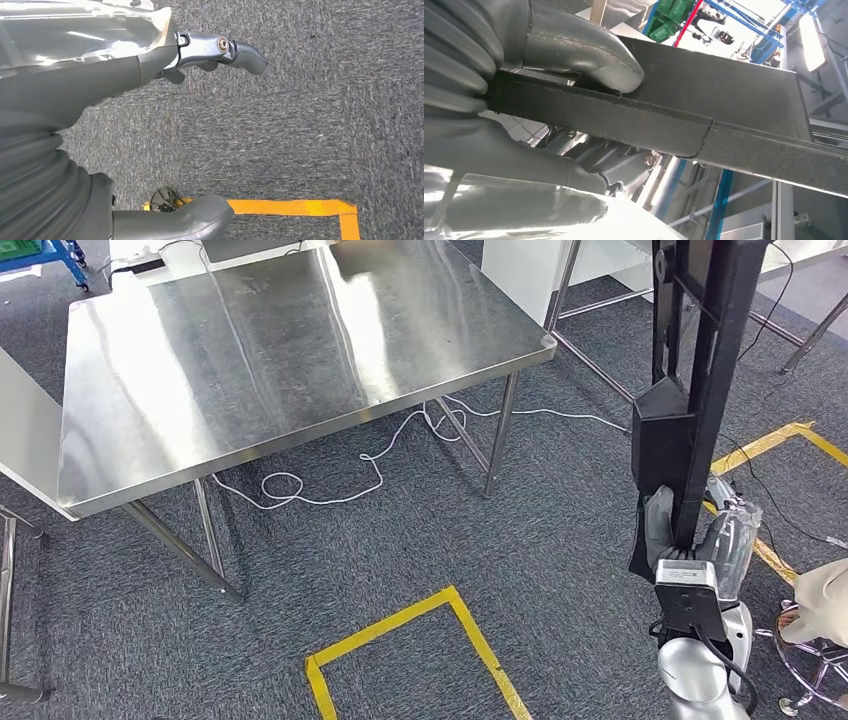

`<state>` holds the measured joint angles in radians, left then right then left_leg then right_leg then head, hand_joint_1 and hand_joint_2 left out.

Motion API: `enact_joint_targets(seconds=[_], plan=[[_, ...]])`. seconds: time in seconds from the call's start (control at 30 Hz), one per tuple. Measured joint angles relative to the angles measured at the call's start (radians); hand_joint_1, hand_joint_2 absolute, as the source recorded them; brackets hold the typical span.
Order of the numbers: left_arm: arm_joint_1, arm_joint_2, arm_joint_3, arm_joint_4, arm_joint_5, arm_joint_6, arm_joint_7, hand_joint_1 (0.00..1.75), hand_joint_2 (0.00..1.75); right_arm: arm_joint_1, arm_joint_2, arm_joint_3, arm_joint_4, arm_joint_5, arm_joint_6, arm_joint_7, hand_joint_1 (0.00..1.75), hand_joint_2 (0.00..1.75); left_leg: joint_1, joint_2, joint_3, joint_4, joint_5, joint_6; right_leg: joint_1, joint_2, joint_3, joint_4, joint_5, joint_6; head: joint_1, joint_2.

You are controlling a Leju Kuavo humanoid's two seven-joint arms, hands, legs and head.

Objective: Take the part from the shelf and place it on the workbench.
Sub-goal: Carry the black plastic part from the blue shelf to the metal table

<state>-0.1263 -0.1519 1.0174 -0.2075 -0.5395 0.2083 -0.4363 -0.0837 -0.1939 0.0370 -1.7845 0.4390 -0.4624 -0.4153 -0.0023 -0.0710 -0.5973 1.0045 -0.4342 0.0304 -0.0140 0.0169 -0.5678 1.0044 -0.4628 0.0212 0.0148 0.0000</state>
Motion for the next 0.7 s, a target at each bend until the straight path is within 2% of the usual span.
enact_joint_targets(seconds=[0.23, 0.47, 0.53, 0.63, 0.7], plan=[[0.004, 0.002, 0.000, 0.000, 0.007, -0.004, -0.005, 0.00, 1.75, -0.007, 0.000, 0.000, 0.020, -0.014, 0.015, -0.003, 1.75, 1.75, -0.003, 0.000, 0.000, 0.000, 0.000, 0.000, -0.002, 0.000, 0.000, 0.000, 0.000, 0.000, 0.000, 0.000], [0.009, 0.003, 0.003, 0.000, 0.024, -0.030, -0.015, 0.00, 1.75, -0.073, 0.000, 0.002, 0.085, -0.044, 0.035, -0.011, 1.75, 1.75, -0.003, 0.000, 0.000, 0.001, 0.000, 0.001, -0.003, 0.000, 0.000, 0.000, 0.000, 0.000, 0.000, 0.000], [0.010, 0.005, 0.003, 0.000, 0.025, -0.037, -0.017, 0.00, 1.75, -0.083, 0.000, 0.004, 0.099, -0.045, 0.035, -0.011, 1.75, 1.75, -0.004, 0.000, -0.003, 0.005, -0.002, 0.006, -0.010, 0.000, 0.001, -0.003, 0.002, 0.004, 0.000, 0.000], [0.011, 0.007, 0.004, 0.000, 0.029, -0.041, -0.019, 0.00, 1.75, -0.097, -0.001, 0.010, 0.115, -0.044, 0.044, -0.013, 1.75, 1.75, 0.000, 0.002, 0.010, -0.017, 0.008, 0.026, -0.008, -0.001, 0.002, -0.008, 0.004, 0.011, -0.001, 0.000], [0.012, 0.007, 0.006, 0.000, 0.034, -0.042, -0.020, 0.00, 1.75, -0.121, -0.001, 0.015, 0.134, -0.044, 0.049, -0.014, 1.75, 1.75, 0.007, 0.008, 0.027, -0.046, 0.021, 0.034, -0.004, -0.005, -0.023, 0.038, -0.019, 0.008, 0.001, 0.000]])
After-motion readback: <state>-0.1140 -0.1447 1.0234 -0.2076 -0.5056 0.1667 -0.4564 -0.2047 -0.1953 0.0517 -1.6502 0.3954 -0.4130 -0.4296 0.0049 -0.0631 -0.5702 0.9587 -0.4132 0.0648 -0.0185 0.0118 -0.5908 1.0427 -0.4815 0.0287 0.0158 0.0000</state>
